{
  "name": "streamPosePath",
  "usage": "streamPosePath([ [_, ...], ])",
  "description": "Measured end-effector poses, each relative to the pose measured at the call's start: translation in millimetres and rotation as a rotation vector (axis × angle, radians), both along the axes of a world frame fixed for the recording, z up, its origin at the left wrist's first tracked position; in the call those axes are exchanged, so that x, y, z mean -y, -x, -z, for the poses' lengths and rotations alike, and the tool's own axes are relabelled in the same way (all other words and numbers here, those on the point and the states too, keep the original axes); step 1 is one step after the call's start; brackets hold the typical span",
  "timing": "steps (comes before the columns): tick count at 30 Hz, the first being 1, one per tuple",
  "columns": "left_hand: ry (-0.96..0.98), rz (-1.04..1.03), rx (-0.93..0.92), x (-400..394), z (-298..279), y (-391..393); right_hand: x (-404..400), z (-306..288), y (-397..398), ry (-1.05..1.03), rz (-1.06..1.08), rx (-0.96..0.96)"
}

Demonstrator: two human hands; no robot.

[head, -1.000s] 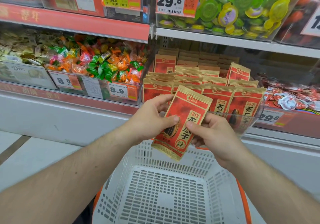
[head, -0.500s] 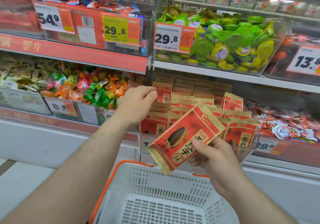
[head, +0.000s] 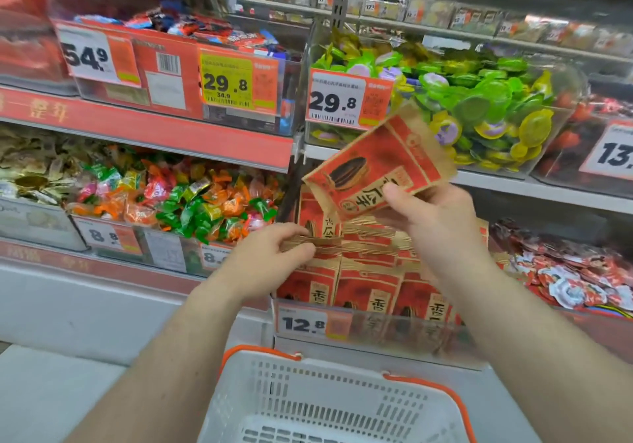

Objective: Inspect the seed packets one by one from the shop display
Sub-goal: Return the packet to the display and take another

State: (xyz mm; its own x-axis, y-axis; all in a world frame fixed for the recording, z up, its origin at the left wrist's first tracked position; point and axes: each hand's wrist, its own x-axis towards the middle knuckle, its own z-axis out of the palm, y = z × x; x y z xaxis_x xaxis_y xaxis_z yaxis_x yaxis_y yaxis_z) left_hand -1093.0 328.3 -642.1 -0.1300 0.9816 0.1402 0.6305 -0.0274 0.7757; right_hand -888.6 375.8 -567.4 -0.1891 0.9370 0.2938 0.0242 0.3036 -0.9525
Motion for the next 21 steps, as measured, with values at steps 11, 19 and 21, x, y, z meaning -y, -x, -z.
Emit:
streamPosePath([
  [11, -0.091, -0.044, -0.023, -2, 13, 2, -73, 16, 36, 0.027, -0.059, 0.474],
  [19, -0.109, -0.052, 0.028, -7, 19, 2, -83, 20, 59, -0.098, -0.068, 0.898],
  [21, -0.101, -0.053, 0.028, -7, 18, 2, -84, 17, 65, -0.176, -0.054, 0.981],
])
